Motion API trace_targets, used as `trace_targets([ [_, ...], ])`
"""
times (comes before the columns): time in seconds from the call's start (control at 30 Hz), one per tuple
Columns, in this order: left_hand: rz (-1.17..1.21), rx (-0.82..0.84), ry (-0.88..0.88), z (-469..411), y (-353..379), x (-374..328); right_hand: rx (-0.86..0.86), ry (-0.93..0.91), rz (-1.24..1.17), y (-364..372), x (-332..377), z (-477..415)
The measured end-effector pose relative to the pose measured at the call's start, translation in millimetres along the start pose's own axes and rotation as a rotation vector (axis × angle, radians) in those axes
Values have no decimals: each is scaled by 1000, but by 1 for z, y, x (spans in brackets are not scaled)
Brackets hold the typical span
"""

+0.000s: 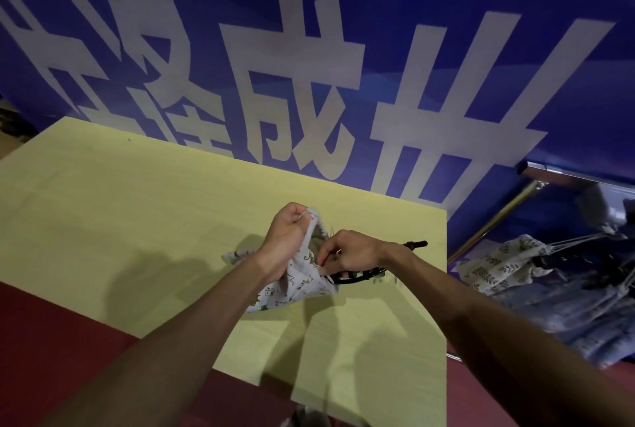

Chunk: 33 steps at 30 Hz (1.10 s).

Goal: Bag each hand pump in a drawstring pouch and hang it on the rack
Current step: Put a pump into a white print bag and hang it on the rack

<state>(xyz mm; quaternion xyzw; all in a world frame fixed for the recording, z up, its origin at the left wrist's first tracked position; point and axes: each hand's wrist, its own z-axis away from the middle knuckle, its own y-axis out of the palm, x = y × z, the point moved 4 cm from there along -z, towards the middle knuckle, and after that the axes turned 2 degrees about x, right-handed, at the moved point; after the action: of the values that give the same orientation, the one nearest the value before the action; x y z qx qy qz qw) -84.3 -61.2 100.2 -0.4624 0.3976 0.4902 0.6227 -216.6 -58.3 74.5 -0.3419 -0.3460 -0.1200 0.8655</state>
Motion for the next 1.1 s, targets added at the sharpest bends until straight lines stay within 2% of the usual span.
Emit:
trace_targets([
  [0.4, -149, 41, 16, -31, 17, -20, -296, -62, 46, -54, -17, 7],
  [0.53, -232, 52, 28, -44, 23, -25, -299, -65, 97, -68, -23, 10],
  [0.63, -283, 70, 34, -52, 30, -26, -252, -69, -134, -77, -30, 13],
  [0.83, -289, 83, -1, -60, 43, -22, -262, -199, -558, -89, -35, 20],
  [0.97, -304, 88, -9, -64, 45, -25, -220, -181, -835, -86, -45, 20],
  [1.1, -355, 136, -17, -66, 52, -27, -252, -54, -854, -88, -54, 21],
])
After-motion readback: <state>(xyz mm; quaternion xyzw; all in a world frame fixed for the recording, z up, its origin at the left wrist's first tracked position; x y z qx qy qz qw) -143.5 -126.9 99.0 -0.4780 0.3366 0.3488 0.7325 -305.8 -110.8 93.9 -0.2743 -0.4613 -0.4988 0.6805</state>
